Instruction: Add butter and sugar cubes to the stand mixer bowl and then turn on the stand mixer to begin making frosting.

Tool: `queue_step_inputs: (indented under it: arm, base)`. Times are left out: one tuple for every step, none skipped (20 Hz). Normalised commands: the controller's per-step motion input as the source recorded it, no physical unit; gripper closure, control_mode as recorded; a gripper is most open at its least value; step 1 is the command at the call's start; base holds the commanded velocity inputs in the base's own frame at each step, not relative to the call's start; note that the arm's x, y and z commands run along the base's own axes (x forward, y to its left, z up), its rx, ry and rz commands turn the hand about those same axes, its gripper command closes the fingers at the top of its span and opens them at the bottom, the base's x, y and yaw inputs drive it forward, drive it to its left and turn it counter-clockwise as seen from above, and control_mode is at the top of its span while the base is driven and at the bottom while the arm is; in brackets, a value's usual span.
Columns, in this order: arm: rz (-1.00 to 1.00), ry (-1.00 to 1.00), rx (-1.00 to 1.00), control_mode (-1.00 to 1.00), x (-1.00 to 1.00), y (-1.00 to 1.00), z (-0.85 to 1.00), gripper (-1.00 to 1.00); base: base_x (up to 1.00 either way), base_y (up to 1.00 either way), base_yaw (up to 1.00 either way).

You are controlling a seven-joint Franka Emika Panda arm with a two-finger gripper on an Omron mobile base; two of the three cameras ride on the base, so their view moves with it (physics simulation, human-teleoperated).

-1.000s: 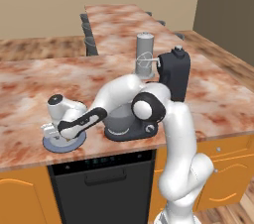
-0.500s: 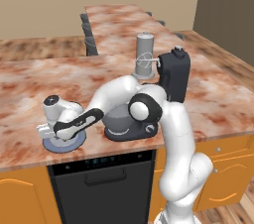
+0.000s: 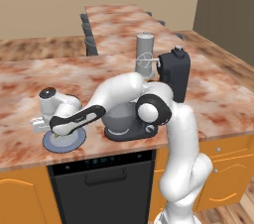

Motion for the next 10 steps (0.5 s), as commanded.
queue_step_inputs:
  arm:
    - [0.0,-0.18,0.24,-1.0,-0.54,-0.23,1.0,1.0]
    - [0.0,-0.19,0.25,-1.0,-0.51,-0.26,1.0,1.0]
    - [0.0,-0.18,0.21,-1.0,-0.46,-0.29,1.0,1.0]
    - [0.0,-0.18,0.19,-1.0,-0.43,-0.36,1.0,1.0]
    - [0.0,-0.18,0.15,-1.0,-0.38,-0.44,1.0,1.0]
    - [0.0,-0.17,0.12,-1.0,-0.34,-0.56,1.0,1.0]
    - [0.0,-0.17,0.11,-1.0,-0.31,-0.68,1.0,1.0]
    - [-0.03,-0.14,0.08,-1.0,-0.13,-0.74,1.0,1.0]
    - [-0.04,-0.17,0.07,-1.0,-0.09,-0.84,1.0,1.0]
    - [-0.05,-0.17,0.06,-1.0,-0.03,-0.91,1.0,1.0]
  base:
    - [0.0,0.0,0.0]
    - [0.0,0.0,0.0]
    - [0.0,0.0,0.0]
    - [0.0,0.0,0.0]
    - [0.0,0.0,0.0]
    - [0.0,0.0,0.0]
    - [0.0,0.0,0.0]
    - [0.0,0.0,0.0]
    - [0.0,0.0,0.0]
    - [0.0,0.0,0.0]
